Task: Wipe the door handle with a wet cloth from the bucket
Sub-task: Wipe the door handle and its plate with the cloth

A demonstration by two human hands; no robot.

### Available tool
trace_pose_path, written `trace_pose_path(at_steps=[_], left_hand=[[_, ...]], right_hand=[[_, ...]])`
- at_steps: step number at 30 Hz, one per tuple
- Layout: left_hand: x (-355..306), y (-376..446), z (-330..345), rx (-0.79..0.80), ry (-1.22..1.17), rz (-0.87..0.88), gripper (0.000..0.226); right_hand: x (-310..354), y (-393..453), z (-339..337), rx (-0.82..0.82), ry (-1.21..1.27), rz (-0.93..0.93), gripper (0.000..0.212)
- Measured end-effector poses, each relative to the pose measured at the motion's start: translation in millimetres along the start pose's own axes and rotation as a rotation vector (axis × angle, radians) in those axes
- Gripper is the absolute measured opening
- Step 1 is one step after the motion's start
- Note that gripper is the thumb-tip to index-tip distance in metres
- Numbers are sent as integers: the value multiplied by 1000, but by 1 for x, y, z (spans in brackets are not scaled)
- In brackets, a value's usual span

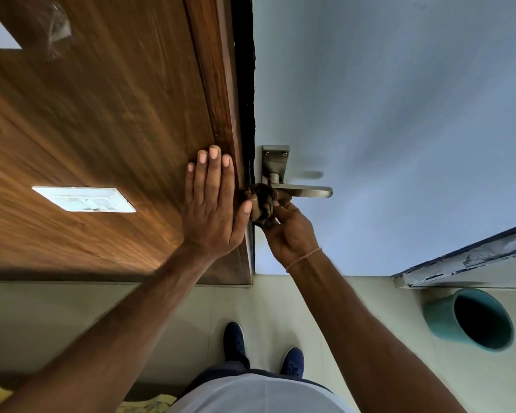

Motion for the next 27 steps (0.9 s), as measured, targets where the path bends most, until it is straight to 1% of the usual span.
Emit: trace_pose_path(at_steps=[3,5,7,8,9,10,11,13,14,15,16,17,18,19,20,22,24,25,27], left_hand=[[-1,0,-1,4,-14,9,76],[-1,-1,-3,1,-15,17,75],[-2,0,-4,-3,-16,25,74],[-3,1,-5,-4,-22,26,73],[-3,2,-6,-8,-27,24,72],[-4,2,-6,-11,-26,21,72],[-3,2,-7,-14,-21,17,71],[-2,0,-7,-14,-14,13,71],[-1,-1,-8,-13,-12,9,72],[0,-2,-8,-16,-13,2,73],[0,-1,-8,-15,-13,-5,74],[2,-2,-8,-12,-16,-11,76],[-3,0,-9,-19,-26,1,76],[-7,2,-10,-23,-31,18,76],[-5,3,-9,-20,-26,16,77],[-4,4,-9,-24,-23,13,77],[-3,2,-10,-25,-21,18,77],[-4,1,-9,-22,-23,17,77],[-6,-2,-10,-13,-25,6,77]], right_hand=[[1,-10,6,-15,197,162,37],[5,-20,3,-15,288,227,33],[17,-34,2,49,357,207,33],[27,-38,1,78,356,159,35],[38,-42,-1,90,292,82,38],[50,-44,-4,74,147,-35,40],[64,-46,-7,30,-64,-192,39],[95,-52,-4,-105,-562,-625,37],[103,-57,9,-109,-828,-868,39],[99,-59,25,-62,-1113,-1081,41],[87,-57,41,-11,-1395,-1251,40],[71,-51,51,17,-1633,-1370,36],[62,-48,52,-9,-1815,-1460,32],[55,-45,51,-34,-1921,-1519,30],[48,-41,52,-36,-1968,-1572,28],[45,-38,48,1,-1965,-1692,25],[51,-39,37,49,-1952,-1764,23],[57,-41,30,43,-1943,-1773,22],[74,-46,9,-22,-1903,-1733,23]])
Point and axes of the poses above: each hand's wrist, its own y-axis towards the middle knuckle, its own z-axis out of the palm, x = y × z, the point moved 7 cm from there along y, towards the middle knuckle
